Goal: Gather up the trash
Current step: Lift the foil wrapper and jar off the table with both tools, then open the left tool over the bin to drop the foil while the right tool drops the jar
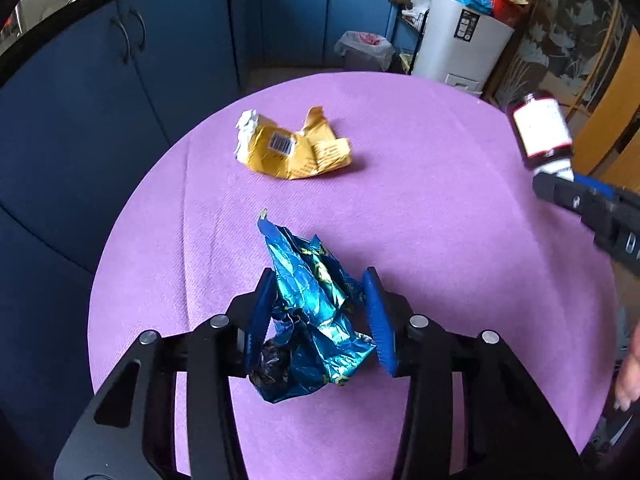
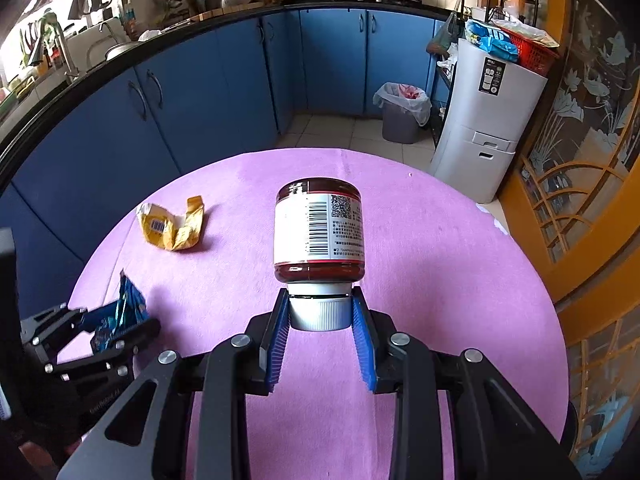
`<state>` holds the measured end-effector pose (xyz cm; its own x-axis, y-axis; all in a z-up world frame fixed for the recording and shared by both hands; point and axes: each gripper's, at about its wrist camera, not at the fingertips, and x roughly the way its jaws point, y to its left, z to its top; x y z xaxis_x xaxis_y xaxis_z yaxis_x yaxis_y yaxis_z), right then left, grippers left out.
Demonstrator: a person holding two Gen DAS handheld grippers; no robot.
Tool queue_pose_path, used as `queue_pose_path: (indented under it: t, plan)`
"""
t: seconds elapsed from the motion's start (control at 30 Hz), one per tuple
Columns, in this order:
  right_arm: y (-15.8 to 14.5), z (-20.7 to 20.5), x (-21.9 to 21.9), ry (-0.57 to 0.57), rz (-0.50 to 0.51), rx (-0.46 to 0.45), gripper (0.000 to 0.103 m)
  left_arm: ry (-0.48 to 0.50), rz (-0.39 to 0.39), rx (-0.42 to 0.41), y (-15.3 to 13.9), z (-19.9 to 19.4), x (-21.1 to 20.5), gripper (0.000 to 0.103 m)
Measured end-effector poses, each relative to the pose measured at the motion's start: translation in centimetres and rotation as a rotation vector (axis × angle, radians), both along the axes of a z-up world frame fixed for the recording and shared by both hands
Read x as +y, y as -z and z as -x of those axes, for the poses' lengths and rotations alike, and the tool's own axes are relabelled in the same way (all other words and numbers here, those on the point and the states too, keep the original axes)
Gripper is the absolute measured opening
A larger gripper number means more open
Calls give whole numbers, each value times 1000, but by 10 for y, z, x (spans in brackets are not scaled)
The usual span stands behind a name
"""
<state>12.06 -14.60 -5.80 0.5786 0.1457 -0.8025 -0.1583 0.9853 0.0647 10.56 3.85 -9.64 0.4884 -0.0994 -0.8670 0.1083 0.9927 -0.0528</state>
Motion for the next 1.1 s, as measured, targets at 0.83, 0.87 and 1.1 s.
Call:
queue_pose_path:
  t: [0.83, 0.87, 1.1]
  plan:
    - [-26, 92, -136, 230, -37, -78, 29, 250, -11, -100, -55, 27, -160, 45]
    - [-25, 97, -145, 248, -39, -78, 29, 263, -15, -102, -55, 29, -169, 45]
    - [-14, 122, -199, 349, -59, -65, 29, 385, -40, -103, -54, 40, -239, 45]
